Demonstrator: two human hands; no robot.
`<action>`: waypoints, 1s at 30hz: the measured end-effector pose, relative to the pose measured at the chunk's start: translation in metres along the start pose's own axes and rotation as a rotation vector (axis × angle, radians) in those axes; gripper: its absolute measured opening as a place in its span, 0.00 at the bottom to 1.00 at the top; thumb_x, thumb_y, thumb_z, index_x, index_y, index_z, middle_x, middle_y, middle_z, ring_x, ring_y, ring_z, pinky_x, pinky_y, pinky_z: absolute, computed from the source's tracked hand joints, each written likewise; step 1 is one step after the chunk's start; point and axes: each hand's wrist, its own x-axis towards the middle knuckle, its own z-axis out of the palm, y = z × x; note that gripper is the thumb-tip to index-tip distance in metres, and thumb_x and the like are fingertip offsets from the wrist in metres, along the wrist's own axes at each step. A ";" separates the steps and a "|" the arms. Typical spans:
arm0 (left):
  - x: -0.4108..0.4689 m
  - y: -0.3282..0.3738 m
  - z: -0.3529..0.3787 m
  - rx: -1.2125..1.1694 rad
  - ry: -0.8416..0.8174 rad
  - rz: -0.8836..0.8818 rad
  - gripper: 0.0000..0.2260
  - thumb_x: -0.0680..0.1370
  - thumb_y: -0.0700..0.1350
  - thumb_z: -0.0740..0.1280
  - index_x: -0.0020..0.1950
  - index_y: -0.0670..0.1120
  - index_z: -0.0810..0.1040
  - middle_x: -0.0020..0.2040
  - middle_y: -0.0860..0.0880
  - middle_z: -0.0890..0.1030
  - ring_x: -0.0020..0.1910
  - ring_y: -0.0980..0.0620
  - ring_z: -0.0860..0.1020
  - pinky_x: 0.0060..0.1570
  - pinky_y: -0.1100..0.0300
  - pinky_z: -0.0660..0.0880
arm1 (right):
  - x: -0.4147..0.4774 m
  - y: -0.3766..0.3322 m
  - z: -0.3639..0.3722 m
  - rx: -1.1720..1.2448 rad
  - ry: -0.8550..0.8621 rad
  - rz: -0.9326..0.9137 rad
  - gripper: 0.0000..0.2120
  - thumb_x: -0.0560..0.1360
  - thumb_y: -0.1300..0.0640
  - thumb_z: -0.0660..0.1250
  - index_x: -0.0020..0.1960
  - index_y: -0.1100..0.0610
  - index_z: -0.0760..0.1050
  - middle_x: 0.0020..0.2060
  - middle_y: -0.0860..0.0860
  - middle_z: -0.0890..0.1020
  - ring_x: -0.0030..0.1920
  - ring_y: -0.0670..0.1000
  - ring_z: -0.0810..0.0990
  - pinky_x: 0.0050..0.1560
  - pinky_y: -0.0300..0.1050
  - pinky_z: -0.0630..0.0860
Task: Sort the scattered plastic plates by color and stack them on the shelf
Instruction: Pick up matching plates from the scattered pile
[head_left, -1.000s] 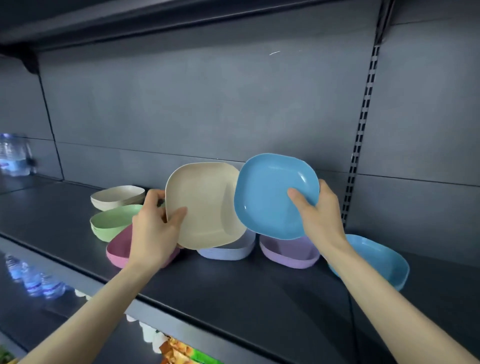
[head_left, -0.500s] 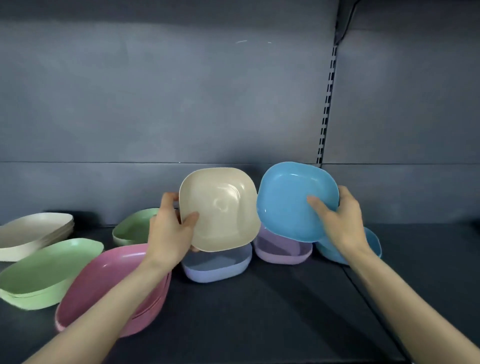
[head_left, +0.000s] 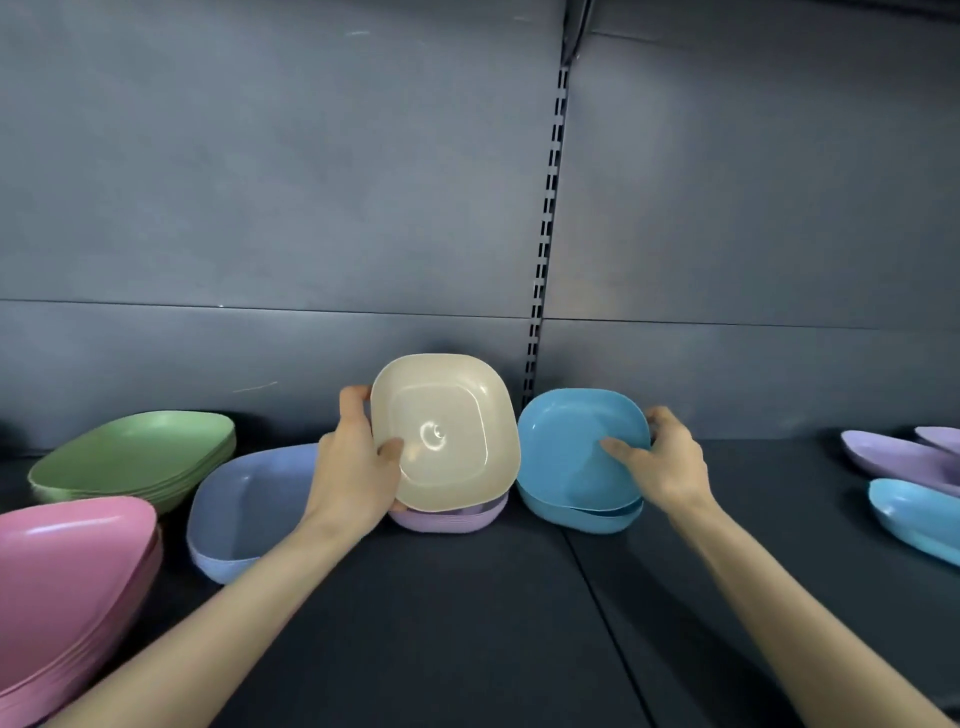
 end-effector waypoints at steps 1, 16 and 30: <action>0.000 0.001 0.003 -0.003 0.007 -0.007 0.16 0.76 0.35 0.63 0.62 0.44 0.64 0.46 0.49 0.75 0.45 0.46 0.73 0.41 0.53 0.73 | 0.003 0.002 0.001 -0.034 -0.021 0.000 0.16 0.72 0.51 0.71 0.55 0.55 0.70 0.47 0.50 0.79 0.50 0.57 0.78 0.51 0.53 0.75; -0.006 0.007 0.032 -0.106 -0.005 -0.037 0.17 0.76 0.36 0.66 0.61 0.47 0.65 0.44 0.51 0.77 0.41 0.58 0.75 0.31 0.69 0.68 | 0.015 0.020 0.013 -0.253 -0.041 -0.097 0.32 0.71 0.46 0.71 0.69 0.55 0.64 0.65 0.55 0.65 0.64 0.58 0.65 0.65 0.50 0.62; -0.039 0.000 -0.034 -0.309 0.064 0.030 0.25 0.69 0.38 0.75 0.58 0.58 0.69 0.50 0.58 0.80 0.45 0.62 0.79 0.38 0.71 0.75 | -0.048 -0.080 0.045 0.366 -0.342 -0.393 0.12 0.70 0.58 0.72 0.51 0.52 0.73 0.43 0.48 0.83 0.47 0.52 0.81 0.49 0.57 0.78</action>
